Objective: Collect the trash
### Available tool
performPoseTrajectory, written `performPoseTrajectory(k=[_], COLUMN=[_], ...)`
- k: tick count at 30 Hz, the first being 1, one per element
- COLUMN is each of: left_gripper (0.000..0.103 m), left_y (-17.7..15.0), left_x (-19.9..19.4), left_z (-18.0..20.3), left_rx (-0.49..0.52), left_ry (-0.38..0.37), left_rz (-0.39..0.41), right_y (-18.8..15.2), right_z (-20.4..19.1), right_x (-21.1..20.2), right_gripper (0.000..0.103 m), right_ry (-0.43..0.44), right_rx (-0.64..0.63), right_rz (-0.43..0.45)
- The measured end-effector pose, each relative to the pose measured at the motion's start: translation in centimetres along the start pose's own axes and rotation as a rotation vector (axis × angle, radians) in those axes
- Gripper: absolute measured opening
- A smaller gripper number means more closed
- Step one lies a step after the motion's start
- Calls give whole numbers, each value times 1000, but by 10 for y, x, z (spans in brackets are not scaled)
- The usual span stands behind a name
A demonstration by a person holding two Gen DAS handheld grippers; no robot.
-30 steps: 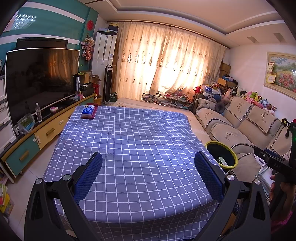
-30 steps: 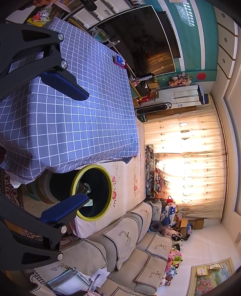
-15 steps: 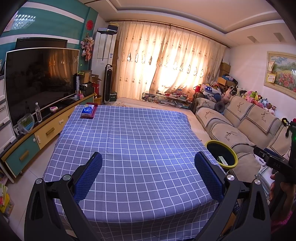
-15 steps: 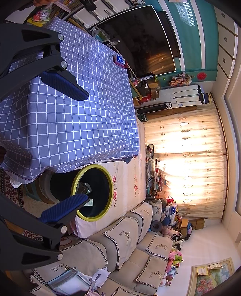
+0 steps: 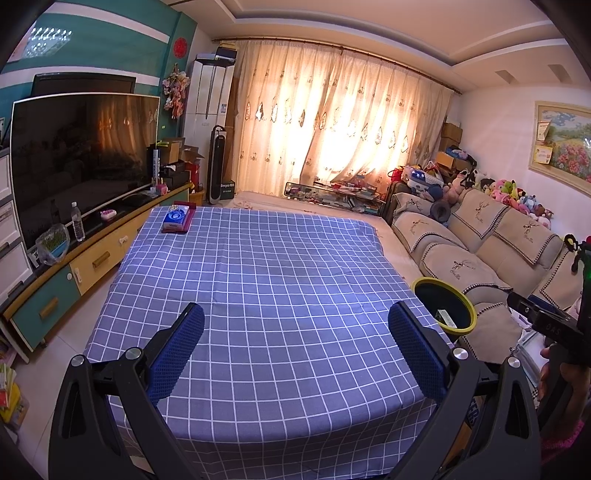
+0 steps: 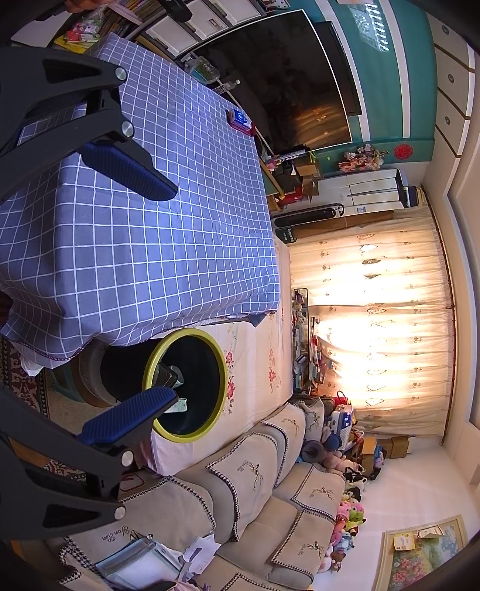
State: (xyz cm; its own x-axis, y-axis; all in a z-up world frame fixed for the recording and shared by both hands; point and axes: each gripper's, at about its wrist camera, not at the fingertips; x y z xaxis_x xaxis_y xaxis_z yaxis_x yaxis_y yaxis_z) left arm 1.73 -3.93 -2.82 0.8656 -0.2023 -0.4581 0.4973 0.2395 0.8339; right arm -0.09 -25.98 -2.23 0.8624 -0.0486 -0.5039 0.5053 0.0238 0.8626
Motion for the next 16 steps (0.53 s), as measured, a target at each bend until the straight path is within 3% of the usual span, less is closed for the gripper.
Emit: performPoseTrajectory(k=[8,13,16], left_gripper=[98,98,98], left_y=[4,24,38], left_x=[26,88,139], left_z=[-14,-33,-45], left_rx=[-44,-26,-1], left_ry=[-2,68,111], left_rz=[-15,-93,-135], right_y=[5,29,49], right_z=[-7,-24,-40], right_x=[23,71,122], right_gripper=[96,96,96], right_ry=[23,52,48], right_rx=[-21,-63,-96], right_rz=[-26,-58,-95])
Point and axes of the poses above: each gripper's, at about its wrist camera, not at the fingertips, and x roughly the way its jaws point, z to its right, y to its top, and after that the axes turned 9 degrees about -x, right-handed
